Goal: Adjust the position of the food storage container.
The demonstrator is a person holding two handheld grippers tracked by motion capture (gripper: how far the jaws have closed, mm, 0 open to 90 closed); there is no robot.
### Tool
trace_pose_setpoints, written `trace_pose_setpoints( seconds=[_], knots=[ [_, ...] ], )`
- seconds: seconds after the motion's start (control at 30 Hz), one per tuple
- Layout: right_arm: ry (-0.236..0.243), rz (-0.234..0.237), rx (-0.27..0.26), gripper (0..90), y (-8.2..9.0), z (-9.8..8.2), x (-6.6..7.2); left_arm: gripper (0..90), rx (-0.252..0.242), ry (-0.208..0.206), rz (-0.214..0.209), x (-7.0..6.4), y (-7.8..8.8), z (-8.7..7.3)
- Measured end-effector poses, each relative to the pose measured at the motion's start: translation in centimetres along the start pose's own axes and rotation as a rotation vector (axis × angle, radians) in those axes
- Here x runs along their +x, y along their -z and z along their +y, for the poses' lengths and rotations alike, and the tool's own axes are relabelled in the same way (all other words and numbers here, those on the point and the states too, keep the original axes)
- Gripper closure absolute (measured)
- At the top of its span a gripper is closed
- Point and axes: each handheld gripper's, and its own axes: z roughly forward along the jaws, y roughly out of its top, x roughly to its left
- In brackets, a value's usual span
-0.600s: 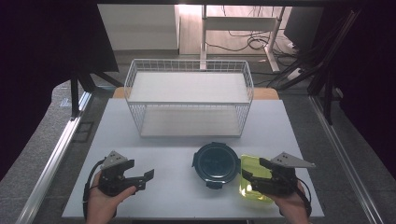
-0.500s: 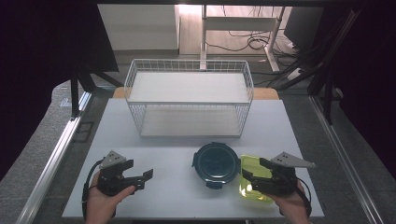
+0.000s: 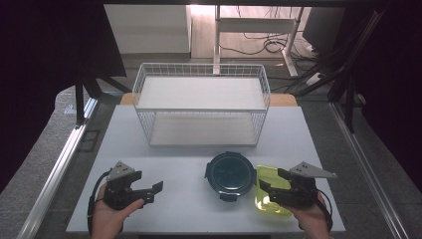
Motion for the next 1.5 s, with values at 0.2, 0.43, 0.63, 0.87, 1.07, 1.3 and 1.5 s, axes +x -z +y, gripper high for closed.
trace_pose_setpoints(
  seconds=[0.2,0.43,0.63,0.87,1.07,1.3,1.5],
  knots=[
    [-0.013,-0.01,0.008,24.5,0.0,0.0,-0.2,15.1,0.014,0.004,-0.004,0.1,-0.4,-0.2],
    [-0.019,-0.007,0.009,30.2,0.3,0.2,-0.4,14.7,0.017,0.001,0.0,0.1,-0.5,-0.3],
    [-0.033,-0.003,0.015,32.0,0.4,0.1,-0.8,14.7,0.017,0.003,0.002,0.1,-0.5,-0.3],
    [-0.048,-0.005,0.024,34.8,0.2,0.1,-1.2,14.7,0.021,0.01,0.007,0.4,-0.6,-0.4],
    [-0.061,-0.013,0.064,43.1,0.1,0.8,-1.6,14.8,0.031,0.005,0.017,0.6,-0.8,-0.5],
    [-0.078,-0.022,0.136,52.9,-0.2,1.8,-1.6,14.8,0.034,-0.003,-0.009,1.0,-1.1,-0.4],
    [-0.086,-0.039,0.202,67.5,-0.6,3.1,-1.3,14.9,0.031,-0.02,-0.028,1.2,-1.2,0.1]
  ],
)
